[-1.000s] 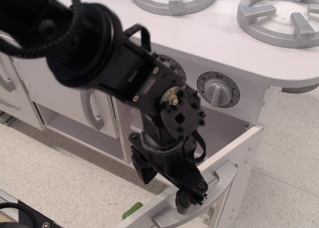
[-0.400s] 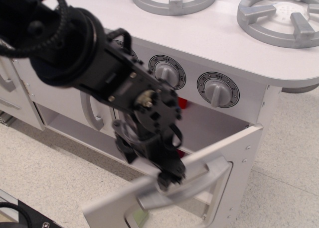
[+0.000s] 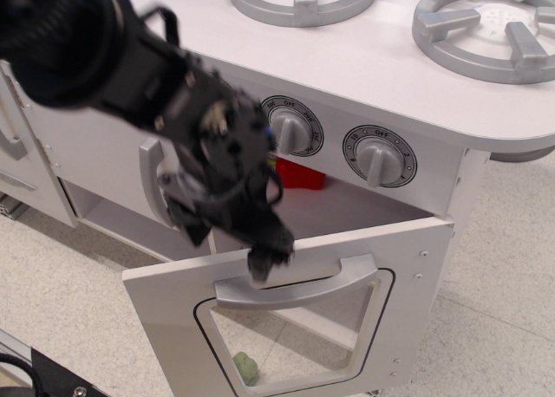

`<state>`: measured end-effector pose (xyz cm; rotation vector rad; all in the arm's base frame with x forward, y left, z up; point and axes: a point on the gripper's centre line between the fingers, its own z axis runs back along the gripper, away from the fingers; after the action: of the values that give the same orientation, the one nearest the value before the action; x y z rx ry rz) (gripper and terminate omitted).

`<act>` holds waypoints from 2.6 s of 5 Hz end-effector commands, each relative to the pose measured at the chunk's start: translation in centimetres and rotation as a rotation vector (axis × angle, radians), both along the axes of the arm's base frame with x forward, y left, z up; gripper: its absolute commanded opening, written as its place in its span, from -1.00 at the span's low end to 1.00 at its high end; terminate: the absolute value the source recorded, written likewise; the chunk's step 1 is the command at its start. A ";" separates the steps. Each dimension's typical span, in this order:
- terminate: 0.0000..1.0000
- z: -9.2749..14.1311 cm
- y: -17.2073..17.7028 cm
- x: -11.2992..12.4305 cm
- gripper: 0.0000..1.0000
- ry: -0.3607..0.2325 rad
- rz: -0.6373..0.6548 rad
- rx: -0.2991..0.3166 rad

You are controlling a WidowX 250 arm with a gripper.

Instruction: Close oven

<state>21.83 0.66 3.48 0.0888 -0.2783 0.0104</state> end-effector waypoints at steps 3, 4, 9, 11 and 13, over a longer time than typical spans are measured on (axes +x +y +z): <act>-1.00 -1.9 -0.1 -4.2 1.00 0.103 -0.007 0.027; -1.00 -2.7 0.1 -4.7 1.00 0.065 -0.001 0.048; -1.00 -3.4 2.8 2.5 1.00 -0.117 0.285 0.114; -1.00 -2.8 3.3 5.2 1.00 -0.144 0.356 0.096; -1.00 -2.1 3.9 5.0 1.00 -0.147 0.362 0.078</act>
<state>26.63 4.26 -0.02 0.2209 -0.3402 0.3648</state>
